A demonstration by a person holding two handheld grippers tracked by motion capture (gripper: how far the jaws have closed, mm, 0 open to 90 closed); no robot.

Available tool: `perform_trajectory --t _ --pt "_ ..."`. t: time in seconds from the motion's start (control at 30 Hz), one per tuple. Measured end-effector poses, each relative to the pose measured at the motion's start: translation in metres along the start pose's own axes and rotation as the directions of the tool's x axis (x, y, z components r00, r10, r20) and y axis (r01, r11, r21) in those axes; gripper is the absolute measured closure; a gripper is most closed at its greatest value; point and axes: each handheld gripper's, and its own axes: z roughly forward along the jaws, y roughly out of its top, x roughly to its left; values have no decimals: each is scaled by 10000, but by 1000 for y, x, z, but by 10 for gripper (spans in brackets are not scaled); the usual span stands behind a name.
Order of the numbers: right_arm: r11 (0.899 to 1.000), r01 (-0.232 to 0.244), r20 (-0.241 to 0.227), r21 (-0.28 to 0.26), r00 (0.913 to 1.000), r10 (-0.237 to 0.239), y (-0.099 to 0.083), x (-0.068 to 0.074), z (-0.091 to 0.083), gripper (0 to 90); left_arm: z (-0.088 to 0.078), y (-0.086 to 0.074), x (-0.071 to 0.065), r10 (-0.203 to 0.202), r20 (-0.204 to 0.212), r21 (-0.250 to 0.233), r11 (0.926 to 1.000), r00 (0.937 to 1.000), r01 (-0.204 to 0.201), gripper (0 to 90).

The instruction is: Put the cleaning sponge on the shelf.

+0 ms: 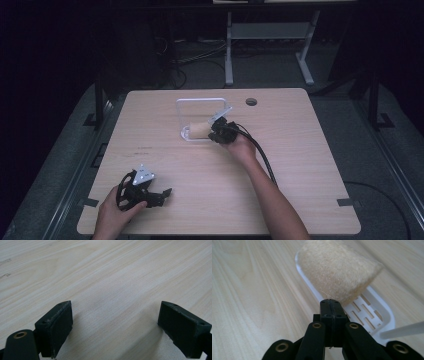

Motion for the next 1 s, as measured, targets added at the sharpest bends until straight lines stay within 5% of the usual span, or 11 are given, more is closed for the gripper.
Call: perform_trajectory --t 0.47,0.53,0.57,0.77,1.0 --pt "9984 -218 -253 -517 9995 206 -5 3 -21 852 0 0 0 38 4 7 10000 10000 -38 119" --pt "9966 -450 -396 -692 9983 423 -7 3 -26 766 0 0 0 36 8 9 10000 10000 -36 118" --pt "9960 -534 -391 -722 9980 507 -10 4 -30 656 0 0 0 44 0 32 10000 10000 -44 118" --pt "9966 -426 -36 -704 9991 425 -22 6 -45 412 0 0 0 12 -28 3 10000 10000 -12 119" --pt "9963 -563 210 -649 9981 578 -34 7 -60 300 0 1 0 29 -22 19 10000 10000 -29 119"
